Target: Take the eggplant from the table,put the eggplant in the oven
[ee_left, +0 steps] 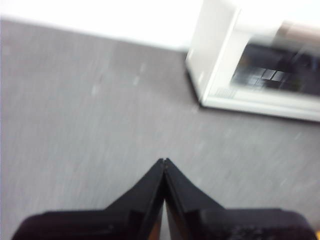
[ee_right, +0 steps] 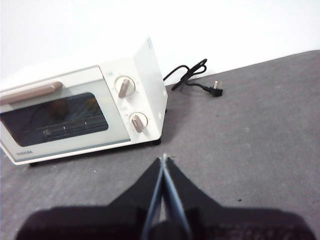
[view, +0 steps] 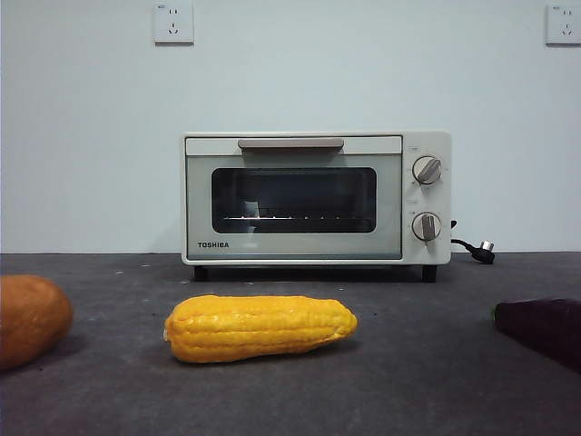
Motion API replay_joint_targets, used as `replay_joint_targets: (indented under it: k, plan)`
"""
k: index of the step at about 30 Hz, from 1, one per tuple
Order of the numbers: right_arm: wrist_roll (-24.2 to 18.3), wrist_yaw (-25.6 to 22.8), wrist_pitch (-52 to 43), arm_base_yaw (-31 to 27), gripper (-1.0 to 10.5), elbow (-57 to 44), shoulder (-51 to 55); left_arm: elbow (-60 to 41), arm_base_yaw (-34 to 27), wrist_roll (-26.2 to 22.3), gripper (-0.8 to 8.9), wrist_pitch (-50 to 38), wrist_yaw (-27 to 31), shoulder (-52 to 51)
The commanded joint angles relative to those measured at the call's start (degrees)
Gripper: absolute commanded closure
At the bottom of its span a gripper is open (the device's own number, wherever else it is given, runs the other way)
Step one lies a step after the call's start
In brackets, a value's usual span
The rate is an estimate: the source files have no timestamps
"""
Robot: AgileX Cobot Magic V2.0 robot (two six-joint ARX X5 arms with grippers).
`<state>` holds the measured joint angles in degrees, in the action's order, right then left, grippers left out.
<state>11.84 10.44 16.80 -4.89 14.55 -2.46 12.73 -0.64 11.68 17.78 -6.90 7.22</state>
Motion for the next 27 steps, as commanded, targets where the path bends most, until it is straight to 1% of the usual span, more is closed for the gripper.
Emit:
replay_joint_targets:
  k: [1, 5, 7, 12, 16, 21, 25, 27]
  plan:
    - [0.61, 0.09, 2.29, 0.07, 9.6, 3.61, -2.08, 3.89, -0.17, 0.52, 8.19, -0.70, -2.29, 2.34]
    - [0.50, 0.11, 8.26, 0.07, 9.6, 10.05, -6.21, 9.88, -0.17, 0.09, 8.19, -0.70, -6.23, 7.30]
    - [-0.68, 0.39, 11.41, 0.07, 9.6, 13.97, -8.92, 12.98, 0.07, 0.09, 8.19, -0.72, -7.56, 10.12]
    - [-4.66, 4.81, 18.43, 0.07, 9.6, 24.24, -15.39, 19.63, 1.42, -0.33, 8.19, -0.68, -12.39, 16.52]
    - [-7.30, 6.80, 24.55, 0.07, 9.6, 33.18, -20.70, 24.90, 2.99, -1.60, 8.19, 0.39, -16.92, 21.57]
    - [-7.61, 11.02, 32.04, 0.11, 9.6, 42.42, -26.08, 32.39, 5.70, -5.40, 8.19, 5.49, -18.86, 27.15]
    - [-7.58, 14.80, 37.13, 0.13, 9.6, 47.98, -29.35, 39.04, 8.92, -7.80, 8.19, 8.83, -18.84, 31.19]
    - [-7.58, 15.93, 39.69, 0.13, 9.6, 50.38, -30.67, 42.16, 10.43, -8.74, 8.19, 10.14, -18.84, 33.00]
